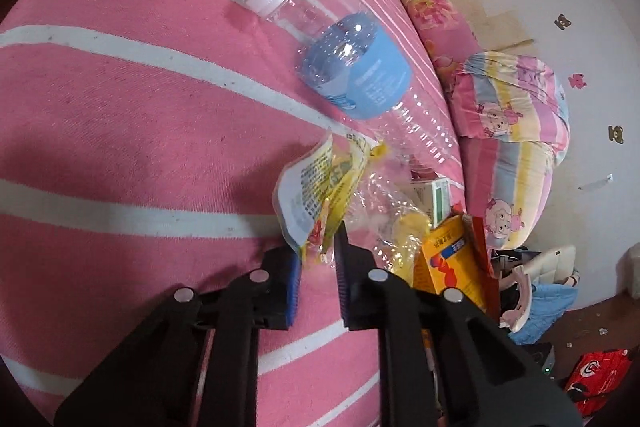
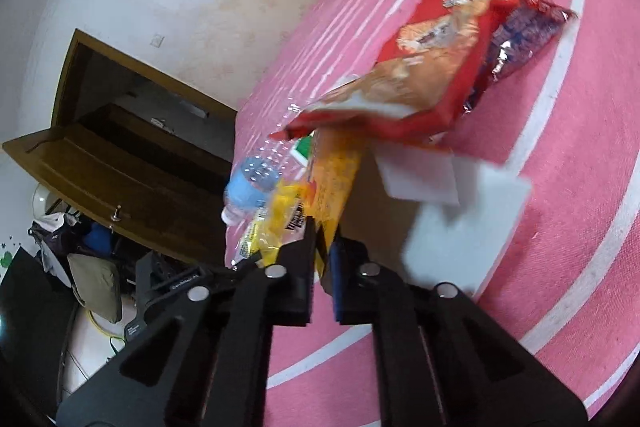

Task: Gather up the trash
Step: 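Grasp the yellow snack wrapper with the left gripper while the right grasps the orange box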

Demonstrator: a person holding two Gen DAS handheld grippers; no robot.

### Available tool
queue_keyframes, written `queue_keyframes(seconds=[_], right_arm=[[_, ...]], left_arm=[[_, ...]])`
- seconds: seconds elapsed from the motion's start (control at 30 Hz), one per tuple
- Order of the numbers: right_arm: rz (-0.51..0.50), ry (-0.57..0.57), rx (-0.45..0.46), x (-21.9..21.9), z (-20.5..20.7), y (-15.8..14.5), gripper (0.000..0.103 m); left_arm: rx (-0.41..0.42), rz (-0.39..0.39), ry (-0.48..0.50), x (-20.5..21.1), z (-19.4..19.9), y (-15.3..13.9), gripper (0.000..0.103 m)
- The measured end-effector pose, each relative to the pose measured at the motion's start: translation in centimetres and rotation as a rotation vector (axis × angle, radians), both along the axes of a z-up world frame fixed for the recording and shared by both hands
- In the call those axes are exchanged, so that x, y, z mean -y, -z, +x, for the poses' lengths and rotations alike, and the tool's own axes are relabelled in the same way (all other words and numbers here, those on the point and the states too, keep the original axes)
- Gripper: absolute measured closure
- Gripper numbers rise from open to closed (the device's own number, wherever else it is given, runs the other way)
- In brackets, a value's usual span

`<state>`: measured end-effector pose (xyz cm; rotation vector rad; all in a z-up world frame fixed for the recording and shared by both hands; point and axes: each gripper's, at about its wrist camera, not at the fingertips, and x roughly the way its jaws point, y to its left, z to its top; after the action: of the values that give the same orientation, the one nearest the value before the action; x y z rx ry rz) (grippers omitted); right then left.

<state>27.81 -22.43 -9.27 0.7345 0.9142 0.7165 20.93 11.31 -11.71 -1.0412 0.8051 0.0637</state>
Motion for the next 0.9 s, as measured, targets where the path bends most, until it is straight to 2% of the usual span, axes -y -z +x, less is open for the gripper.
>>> queue_keyframes(seconds=[0.1, 0.4, 0.7, 0.9], right_arm=[[-0.001, -0.004, 0.011, -0.4, -0.5, -0.6, 0.101], [0.042, -0.026, 0.046, -0.3, -4.3, -3.2, 0.101], [0.068, -0.049, 0.088, -0.4, -8.5, -5.3, 0.101], [0.029, -0.107, 0.197, -1.8, -13.1, -7.8, 0.101]], left_arm=[[0.019, -0.017, -0.003, 0.0, -1.0, -0.4, 0.091], [0.079, 0.003, -0.028, -0.4, -6.5, -2.7, 0.095], [0.199, 0.046, -0.028, -0.6, -13.5, -6.0, 0.095], [0.246, 0.055, -0.009, 0.2, -16.7, -7.4, 0.095]])
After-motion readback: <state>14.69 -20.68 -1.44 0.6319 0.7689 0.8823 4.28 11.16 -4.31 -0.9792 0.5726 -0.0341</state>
